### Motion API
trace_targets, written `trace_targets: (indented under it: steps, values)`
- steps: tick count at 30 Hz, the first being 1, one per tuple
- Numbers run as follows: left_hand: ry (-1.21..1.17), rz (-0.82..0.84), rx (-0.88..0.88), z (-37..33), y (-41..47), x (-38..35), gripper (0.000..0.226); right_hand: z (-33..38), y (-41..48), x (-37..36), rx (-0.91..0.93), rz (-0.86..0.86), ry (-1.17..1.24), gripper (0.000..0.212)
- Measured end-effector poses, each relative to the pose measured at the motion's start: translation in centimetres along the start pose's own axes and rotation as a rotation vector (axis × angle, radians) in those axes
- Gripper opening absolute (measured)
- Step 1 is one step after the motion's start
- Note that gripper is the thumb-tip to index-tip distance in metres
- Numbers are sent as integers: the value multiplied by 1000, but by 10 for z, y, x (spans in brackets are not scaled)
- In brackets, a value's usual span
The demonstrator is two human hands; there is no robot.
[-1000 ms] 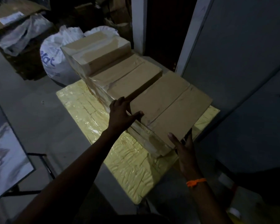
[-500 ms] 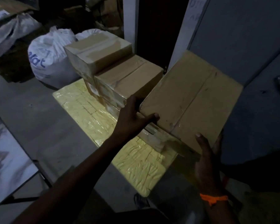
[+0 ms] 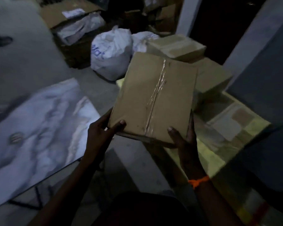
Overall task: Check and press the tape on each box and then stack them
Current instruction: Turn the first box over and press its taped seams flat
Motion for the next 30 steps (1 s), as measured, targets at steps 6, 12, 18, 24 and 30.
trace_targets:
  steps: [6,12,18,24,30]
  values:
    - [-22,-341,115,59,-15,149,52,-9,-12,-168,49,413,-70,87]
    - [6,-660,245,118,-47,247,66,-32,-26,-320,-20,812,-82,88]
    - [23,-880,375,155,-43,269,63,-77,-10,-414,-48,1050,-166,99]
    - [20,-903,539,192,-28,242,79,-102,25,-464,-52,1266,-247,85]
    - [22,-1005,613,196,-18,230,70,-119,50,-480,-42,1345,-287,88]
Point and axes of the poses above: each hand's wrist, its own y-axis towards the middle knuckle, its own x-axis out of the back of the hand, z = x × y, the point moved 9 cm from there along y, towards the middle knuckle, and after that the axes turned 5 degrees about -z, right-handed, at the moved point
